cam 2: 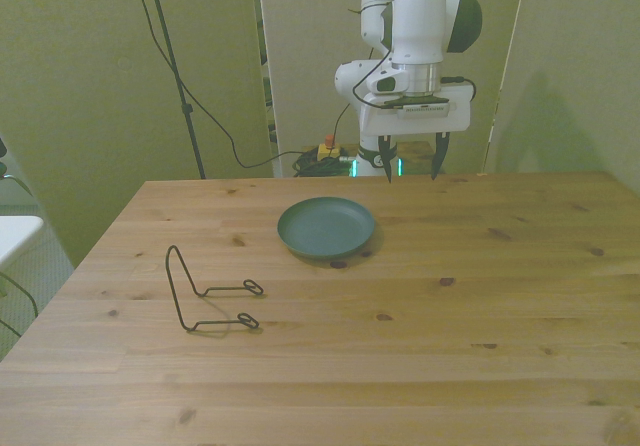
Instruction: Load the plate
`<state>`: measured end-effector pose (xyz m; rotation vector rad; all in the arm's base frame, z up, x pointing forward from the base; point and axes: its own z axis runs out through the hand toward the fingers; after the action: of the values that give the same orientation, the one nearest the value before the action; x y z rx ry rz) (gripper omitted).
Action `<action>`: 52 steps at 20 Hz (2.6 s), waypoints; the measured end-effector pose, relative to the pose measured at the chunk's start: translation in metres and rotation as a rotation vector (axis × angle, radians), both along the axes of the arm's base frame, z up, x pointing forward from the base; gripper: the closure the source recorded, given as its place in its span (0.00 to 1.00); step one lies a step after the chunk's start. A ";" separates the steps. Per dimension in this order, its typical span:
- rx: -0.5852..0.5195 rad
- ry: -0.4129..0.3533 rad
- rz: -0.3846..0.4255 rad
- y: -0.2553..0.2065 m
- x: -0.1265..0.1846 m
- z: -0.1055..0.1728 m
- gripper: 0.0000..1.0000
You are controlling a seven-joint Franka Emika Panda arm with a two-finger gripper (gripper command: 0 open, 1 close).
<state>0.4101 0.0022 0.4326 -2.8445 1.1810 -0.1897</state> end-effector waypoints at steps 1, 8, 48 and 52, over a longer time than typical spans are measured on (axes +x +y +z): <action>0.000 0.001 0.000 0.000 0.000 0.000 0.00; 0.032 0.011 -0.093 -0.058 0.004 0.017 0.00; -0.017 0.114 -0.134 -0.307 0.062 -0.067 0.00; -0.014 0.108 -0.122 -0.303 0.061 -0.064 0.00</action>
<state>0.4708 -0.3008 0.3688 -2.8285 1.3801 -0.0500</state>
